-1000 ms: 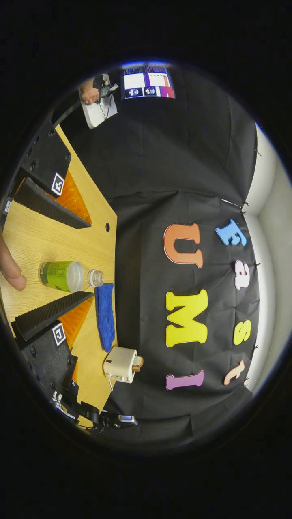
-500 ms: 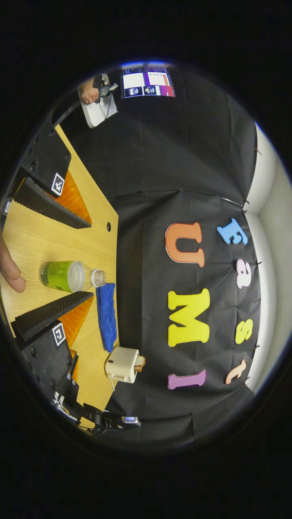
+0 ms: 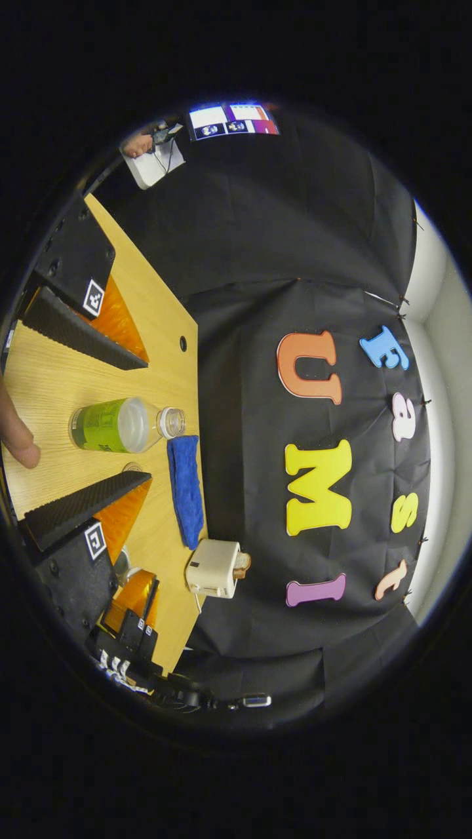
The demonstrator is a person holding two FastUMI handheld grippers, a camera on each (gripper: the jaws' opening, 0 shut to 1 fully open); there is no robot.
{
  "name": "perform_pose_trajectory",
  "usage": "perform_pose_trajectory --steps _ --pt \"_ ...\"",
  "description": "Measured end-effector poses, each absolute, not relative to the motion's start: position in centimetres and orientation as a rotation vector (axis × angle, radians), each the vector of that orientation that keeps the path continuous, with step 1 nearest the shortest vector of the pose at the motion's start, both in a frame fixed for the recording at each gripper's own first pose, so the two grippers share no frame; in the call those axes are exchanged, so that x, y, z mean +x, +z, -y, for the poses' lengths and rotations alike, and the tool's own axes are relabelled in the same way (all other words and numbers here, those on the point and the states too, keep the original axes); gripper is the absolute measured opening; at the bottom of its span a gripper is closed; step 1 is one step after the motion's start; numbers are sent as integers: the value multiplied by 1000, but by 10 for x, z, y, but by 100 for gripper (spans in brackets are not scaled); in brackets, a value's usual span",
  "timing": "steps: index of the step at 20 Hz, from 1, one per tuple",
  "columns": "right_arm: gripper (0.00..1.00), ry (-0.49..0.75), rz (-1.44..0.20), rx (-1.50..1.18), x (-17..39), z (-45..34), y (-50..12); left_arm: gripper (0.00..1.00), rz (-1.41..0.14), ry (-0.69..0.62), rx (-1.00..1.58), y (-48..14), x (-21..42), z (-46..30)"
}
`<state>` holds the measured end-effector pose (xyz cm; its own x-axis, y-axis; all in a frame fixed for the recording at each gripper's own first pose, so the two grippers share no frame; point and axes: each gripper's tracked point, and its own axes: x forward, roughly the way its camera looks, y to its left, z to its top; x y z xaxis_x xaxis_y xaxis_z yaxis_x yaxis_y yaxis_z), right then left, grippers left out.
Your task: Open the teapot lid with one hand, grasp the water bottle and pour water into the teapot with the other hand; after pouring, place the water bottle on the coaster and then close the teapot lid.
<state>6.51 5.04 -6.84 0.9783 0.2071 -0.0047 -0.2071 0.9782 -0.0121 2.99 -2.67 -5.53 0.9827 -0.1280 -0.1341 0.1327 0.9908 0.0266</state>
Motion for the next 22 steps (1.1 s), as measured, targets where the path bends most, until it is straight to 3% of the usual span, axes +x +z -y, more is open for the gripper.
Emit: perform_pose_trajectory --steps 8,18,22 --pt "1 145 66 -15 44 -21 -30 98 -187 -165 -67 -84 53 32" --pt "1 131 32 2 49 -14 -41 98 -83 -228 -57 -119 99 45" --pt "1 120 29 -8 50 -11 -42 97 -41 -194 -23 -115 105 42"
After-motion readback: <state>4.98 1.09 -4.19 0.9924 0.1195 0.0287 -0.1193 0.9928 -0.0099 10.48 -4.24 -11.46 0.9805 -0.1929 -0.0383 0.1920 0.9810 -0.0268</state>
